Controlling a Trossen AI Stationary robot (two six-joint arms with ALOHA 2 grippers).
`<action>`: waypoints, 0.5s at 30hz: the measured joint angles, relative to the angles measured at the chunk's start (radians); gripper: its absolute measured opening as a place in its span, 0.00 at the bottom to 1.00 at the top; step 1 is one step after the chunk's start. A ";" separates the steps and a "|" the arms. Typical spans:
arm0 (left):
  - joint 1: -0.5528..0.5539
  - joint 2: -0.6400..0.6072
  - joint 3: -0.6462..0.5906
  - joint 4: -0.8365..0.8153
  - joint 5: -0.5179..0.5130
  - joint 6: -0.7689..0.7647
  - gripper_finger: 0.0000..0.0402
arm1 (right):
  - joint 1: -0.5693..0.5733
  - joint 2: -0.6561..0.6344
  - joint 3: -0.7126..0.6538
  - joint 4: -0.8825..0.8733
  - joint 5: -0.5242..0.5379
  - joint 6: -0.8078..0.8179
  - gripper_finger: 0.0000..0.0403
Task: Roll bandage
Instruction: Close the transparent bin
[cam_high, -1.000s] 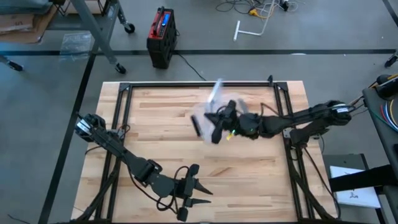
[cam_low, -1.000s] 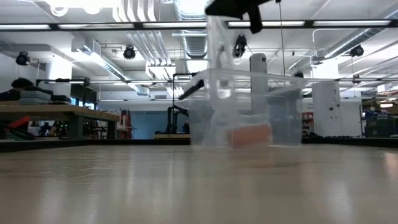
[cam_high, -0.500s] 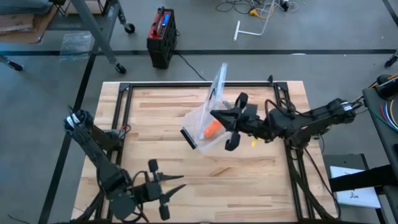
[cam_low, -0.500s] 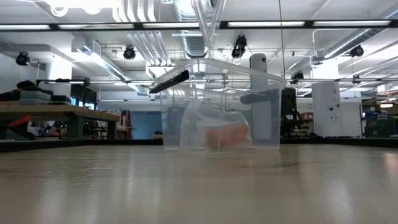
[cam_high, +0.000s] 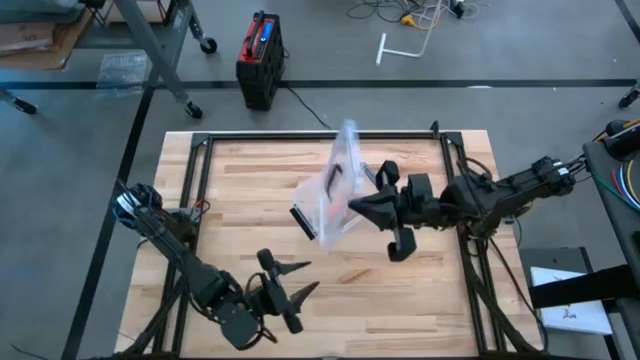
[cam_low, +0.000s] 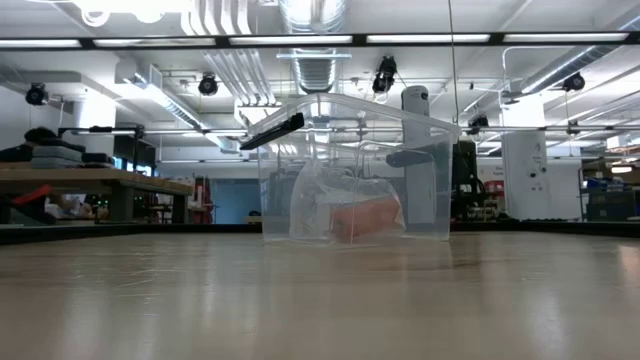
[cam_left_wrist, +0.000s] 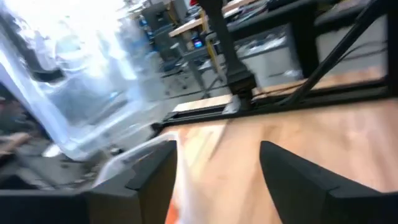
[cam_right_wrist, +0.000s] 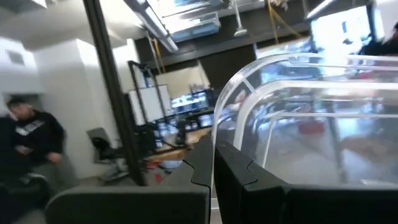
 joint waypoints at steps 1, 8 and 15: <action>0.002 0.005 0.000 0.000 -0.009 0.012 0.60 | 0.009 0.000 0.000 0.000 0.012 0.027 0.00; 0.029 0.011 0.000 0.005 -0.011 0.027 0.63 | 0.060 0.039 0.000 -0.003 0.123 0.085 0.00; 0.038 0.011 0.000 0.004 -0.017 0.062 0.59 | 0.106 0.084 0.000 0.096 0.233 0.085 0.00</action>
